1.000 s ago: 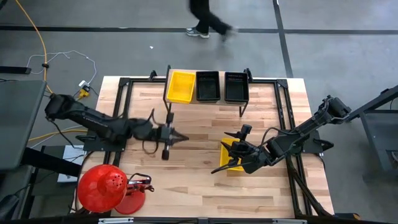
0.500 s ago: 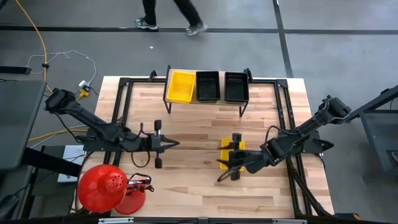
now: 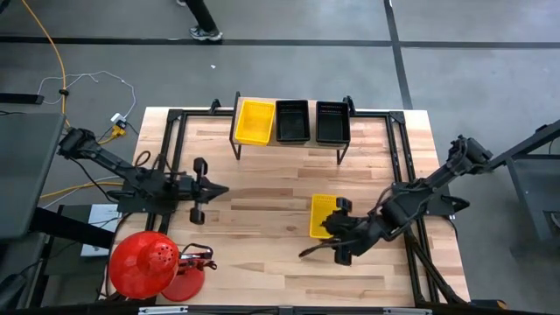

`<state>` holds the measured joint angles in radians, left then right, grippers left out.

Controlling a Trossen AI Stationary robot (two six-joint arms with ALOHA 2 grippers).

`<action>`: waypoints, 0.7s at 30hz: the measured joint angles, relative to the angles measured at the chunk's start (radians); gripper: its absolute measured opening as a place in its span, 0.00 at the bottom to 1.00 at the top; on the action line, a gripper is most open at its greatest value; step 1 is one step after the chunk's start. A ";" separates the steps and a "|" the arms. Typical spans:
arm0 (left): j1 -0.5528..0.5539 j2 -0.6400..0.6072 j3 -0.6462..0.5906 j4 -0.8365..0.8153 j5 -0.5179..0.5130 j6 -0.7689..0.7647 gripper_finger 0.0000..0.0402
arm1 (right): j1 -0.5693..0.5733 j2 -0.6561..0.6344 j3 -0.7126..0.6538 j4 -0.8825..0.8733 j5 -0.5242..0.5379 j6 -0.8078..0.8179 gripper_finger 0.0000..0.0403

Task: Stack baskets on shelf by color
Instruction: Stack the yellow bin on the yellow bin on the shelf

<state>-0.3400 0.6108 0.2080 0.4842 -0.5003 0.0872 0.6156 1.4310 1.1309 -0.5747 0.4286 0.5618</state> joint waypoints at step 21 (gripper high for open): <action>0.000 -0.035 -0.005 -0.017 0.052 -0.040 0.00 | 0.000 0.277 0.000 -0.146 -0.106 0.138 0.48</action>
<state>-0.3403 0.5758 0.2028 0.4675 -0.4479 0.0468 0.6154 1.7076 1.1309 -0.7202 0.3225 0.7002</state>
